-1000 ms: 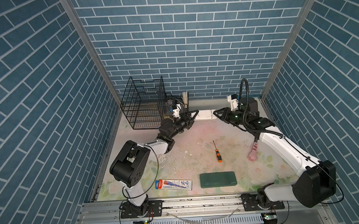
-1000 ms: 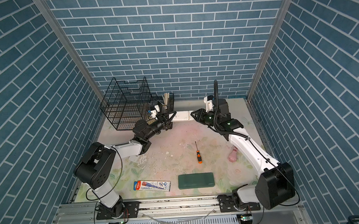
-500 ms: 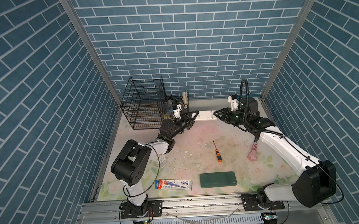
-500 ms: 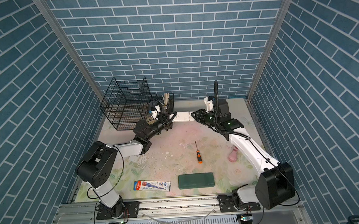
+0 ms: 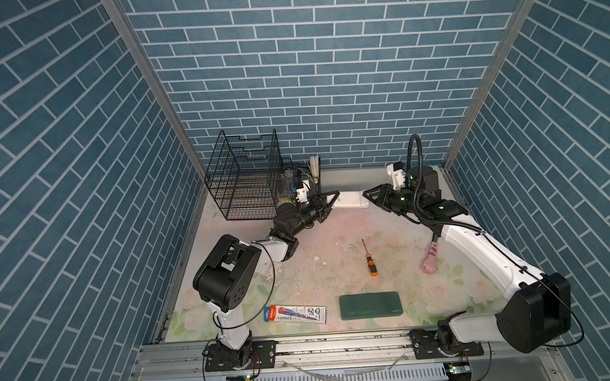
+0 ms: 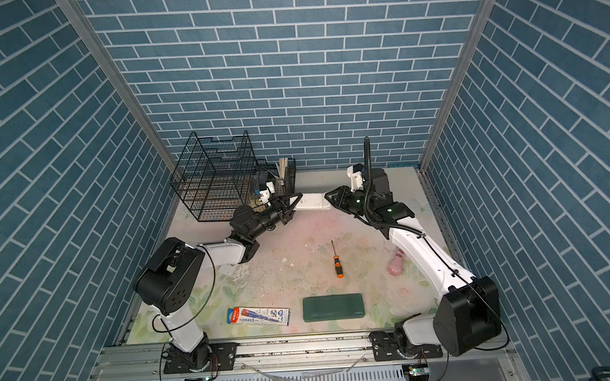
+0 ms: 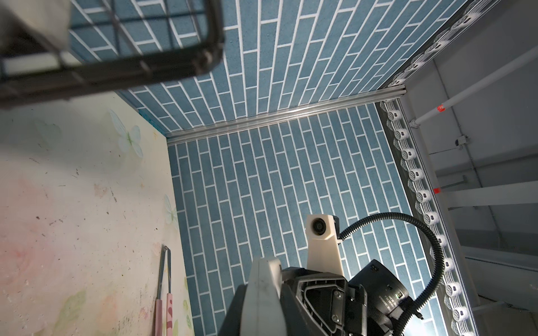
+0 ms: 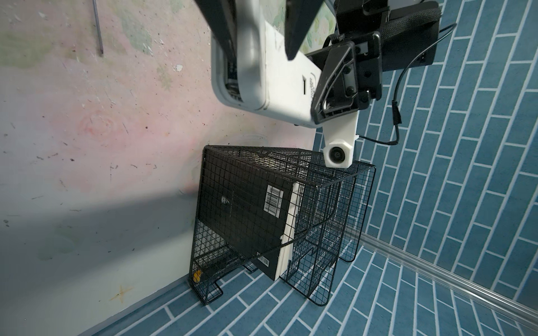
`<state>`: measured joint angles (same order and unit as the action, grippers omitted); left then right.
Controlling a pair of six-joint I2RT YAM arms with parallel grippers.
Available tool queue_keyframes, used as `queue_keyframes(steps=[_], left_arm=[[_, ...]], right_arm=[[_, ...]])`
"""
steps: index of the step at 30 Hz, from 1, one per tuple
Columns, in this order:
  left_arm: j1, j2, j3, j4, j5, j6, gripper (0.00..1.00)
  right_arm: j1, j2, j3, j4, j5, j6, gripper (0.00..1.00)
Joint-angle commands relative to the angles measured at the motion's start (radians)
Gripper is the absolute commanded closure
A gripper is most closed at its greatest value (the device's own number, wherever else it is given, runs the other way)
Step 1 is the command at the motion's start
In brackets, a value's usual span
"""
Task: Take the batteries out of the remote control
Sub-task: 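Slide the battery cover off with the right gripper while the left holds the remote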
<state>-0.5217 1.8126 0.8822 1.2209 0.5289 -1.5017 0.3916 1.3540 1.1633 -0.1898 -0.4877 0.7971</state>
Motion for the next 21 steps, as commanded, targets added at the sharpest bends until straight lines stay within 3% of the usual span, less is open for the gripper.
queue_keyframes(steps=[1,15,19,21], left_arm=[[-0.004,0.008,0.018,0.022,0.014,0.019,1.00],[-0.005,-0.001,0.032,0.023,0.013,0.015,1.00],[-0.004,-0.002,0.035,0.024,0.013,0.015,1.00],[-0.004,-0.003,0.034,0.023,0.011,0.014,1.00]], right_arm=[[0.003,-0.009,-0.006,0.023,-0.023,0.004,0.71],[0.004,0.046,0.007,0.033,-0.057,0.008,0.79],[0.006,0.059,0.005,0.041,-0.065,0.010,0.83],[0.005,0.060,0.004,0.044,-0.069,0.010,0.89]])
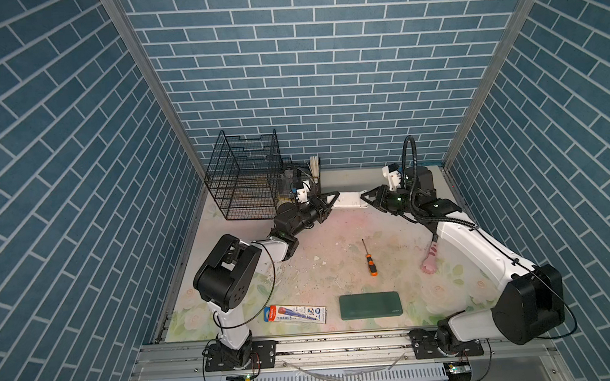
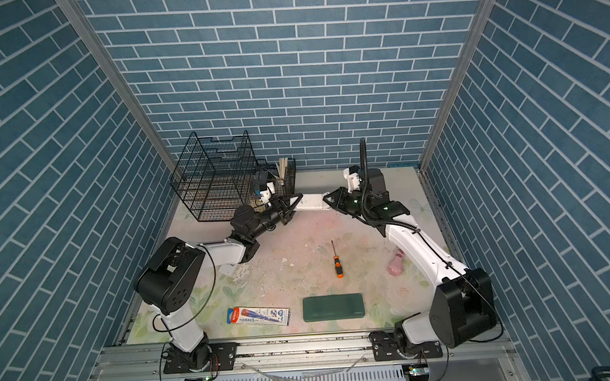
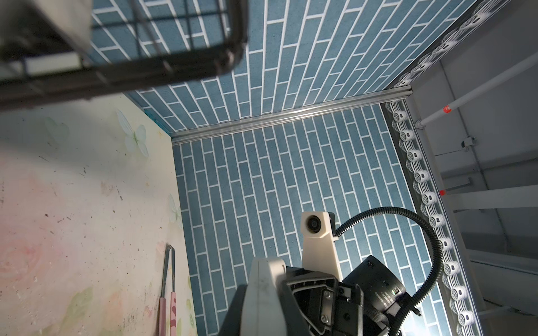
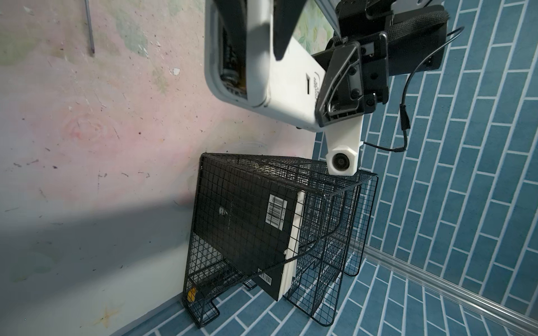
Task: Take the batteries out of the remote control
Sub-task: 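Carry the cover away with the right gripper while the left lowers the remote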
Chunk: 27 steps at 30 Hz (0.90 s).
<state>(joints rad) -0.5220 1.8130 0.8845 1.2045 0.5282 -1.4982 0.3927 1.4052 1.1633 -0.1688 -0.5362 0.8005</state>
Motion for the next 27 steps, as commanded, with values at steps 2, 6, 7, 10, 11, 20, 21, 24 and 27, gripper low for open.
queue_keyframes(steps=[2,6,7,10,11,20,21,24,27], left_arm=[[-0.004,-0.003,0.027,0.041,0.008,0.013,1.00],[0.003,-0.012,0.013,0.019,0.003,0.030,1.00],[0.006,-0.020,0.007,0.002,-0.001,0.042,1.00],[0.018,-0.049,-0.008,-0.075,0.000,0.090,1.00],[0.020,-0.060,-0.012,-0.104,0.002,0.107,1.00],[0.021,-0.152,-0.115,-0.269,-0.003,0.256,1.00],[0.021,-0.162,-0.139,-0.276,-0.004,0.269,1.00],[0.019,-0.202,-0.203,-0.308,-0.022,0.317,1.00],[0.016,-0.248,-0.265,-0.366,-0.041,0.367,1.00]], right_arm=[[0.004,0.008,0.007,0.022,-0.019,0.005,0.93],[0.003,-0.010,0.008,0.017,-0.024,0.006,0.99],[0.003,-0.017,0.007,0.016,-0.022,0.008,0.99],[0.002,-0.047,0.008,0.012,-0.022,0.010,1.00],[0.001,-0.058,0.013,0.009,-0.022,0.008,1.00],[-0.049,-0.113,0.069,-0.125,0.051,-0.112,1.00],[-0.060,-0.106,0.062,-0.132,0.067,-0.133,1.00],[-0.085,-0.067,0.032,-0.140,0.132,-0.191,1.00],[-0.099,-0.001,-0.008,-0.119,0.203,-0.232,1.00]])
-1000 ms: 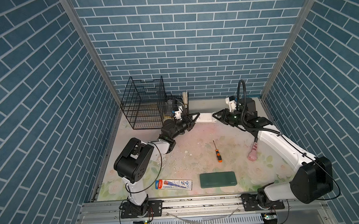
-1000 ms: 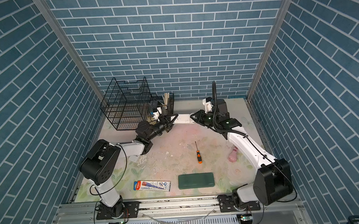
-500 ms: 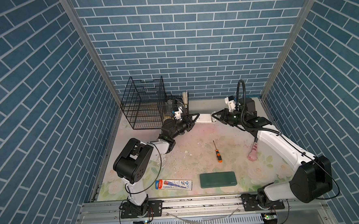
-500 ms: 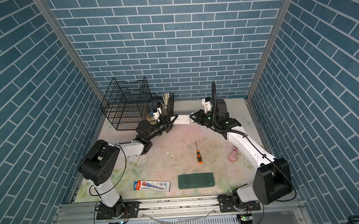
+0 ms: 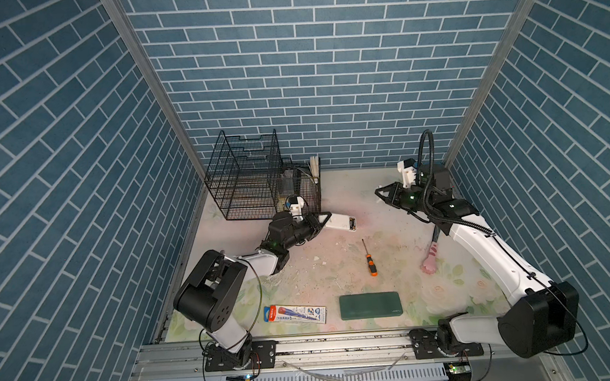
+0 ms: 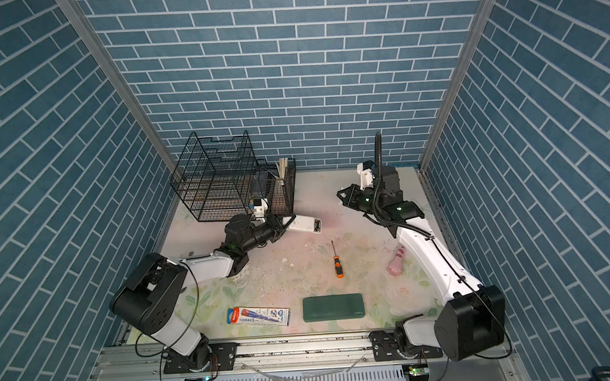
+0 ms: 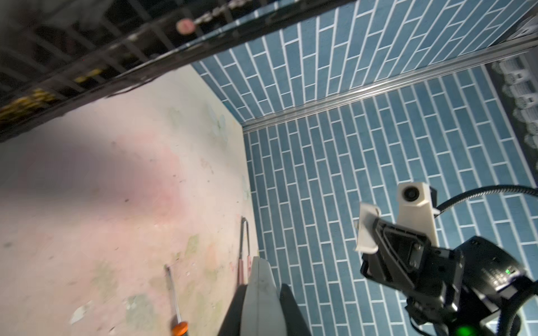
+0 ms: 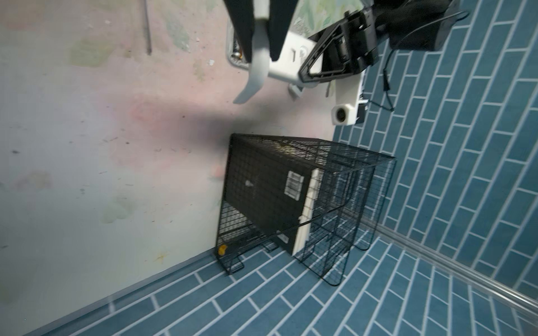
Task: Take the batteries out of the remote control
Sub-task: 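Carry the cover away with the right gripper while the left lowers the remote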
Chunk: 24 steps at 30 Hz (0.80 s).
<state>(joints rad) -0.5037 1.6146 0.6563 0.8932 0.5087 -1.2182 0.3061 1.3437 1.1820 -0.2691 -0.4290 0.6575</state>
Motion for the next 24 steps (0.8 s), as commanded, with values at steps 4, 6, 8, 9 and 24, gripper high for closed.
queue_keyframes(steps=[4,6,8,9,24], left_arm=[[-0.006,-0.119,-0.101,-0.125,-0.043,0.142,1.00],[-0.008,-0.150,-0.128,-0.155,-0.057,0.160,1.00],[-0.009,-0.171,-0.153,-0.170,-0.066,0.170,1.00],[-0.011,-0.174,-0.164,-0.171,-0.070,0.171,1.00],[-0.035,-0.072,-0.279,-0.037,-0.099,0.144,1.00]], right_arm=[[-0.018,0.155,-0.071,0.033,0.152,-0.120,1.00],[-0.018,0.197,-0.081,0.053,0.178,-0.137,1.00],[-0.018,0.243,-0.079,0.061,0.201,-0.147,1.00],[-0.018,0.264,-0.075,0.061,0.219,-0.158,1.00],[-0.019,0.499,0.047,-0.008,0.395,-0.209,1.00]])
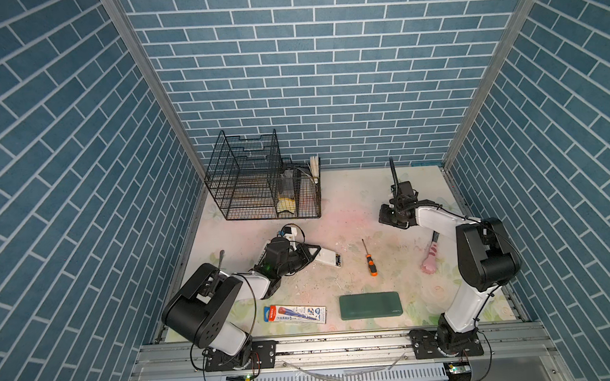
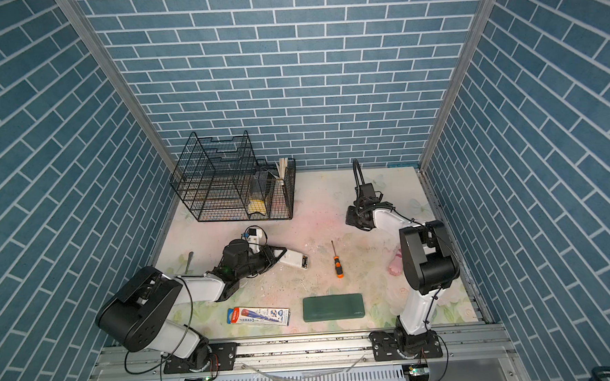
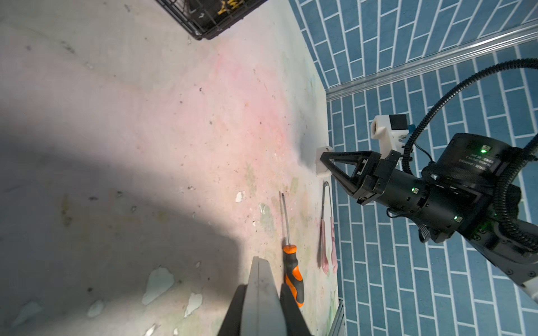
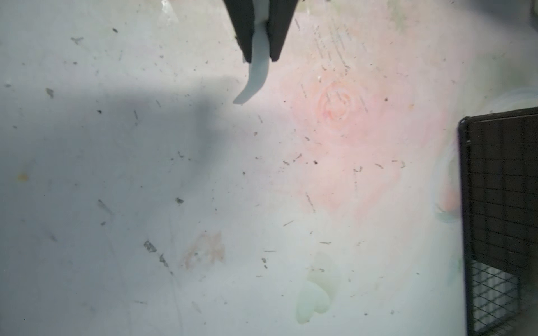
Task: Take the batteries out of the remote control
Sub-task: 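Carry the cover away with the right gripper while the left lowers the remote, then release the cover onto the table while the left gripper lays the remote down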
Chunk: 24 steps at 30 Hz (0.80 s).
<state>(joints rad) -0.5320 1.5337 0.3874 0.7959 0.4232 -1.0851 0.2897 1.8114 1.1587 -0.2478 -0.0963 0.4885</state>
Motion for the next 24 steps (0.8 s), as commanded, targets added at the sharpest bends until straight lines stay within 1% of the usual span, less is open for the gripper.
queue_keyframes(steps=[1,7,17,24], left_arm=[[-0.006,0.011,-0.014,0.060,-0.016,0.013,1.00],[-0.007,0.000,-0.024,0.038,-0.030,0.028,1.00],[-0.007,-0.052,-0.028,-0.062,-0.045,0.070,0.88],[-0.006,-0.063,-0.057,-0.072,-0.050,0.077,0.84]], right_arm=[[-0.002,0.044,0.077,-0.034,0.069,-0.043,1.00],[-0.002,0.102,0.098,-0.044,0.095,-0.044,1.00],[-0.001,0.145,0.108,-0.039,0.077,-0.041,0.99],[0.003,0.161,0.121,-0.042,0.060,-0.041,0.95]])
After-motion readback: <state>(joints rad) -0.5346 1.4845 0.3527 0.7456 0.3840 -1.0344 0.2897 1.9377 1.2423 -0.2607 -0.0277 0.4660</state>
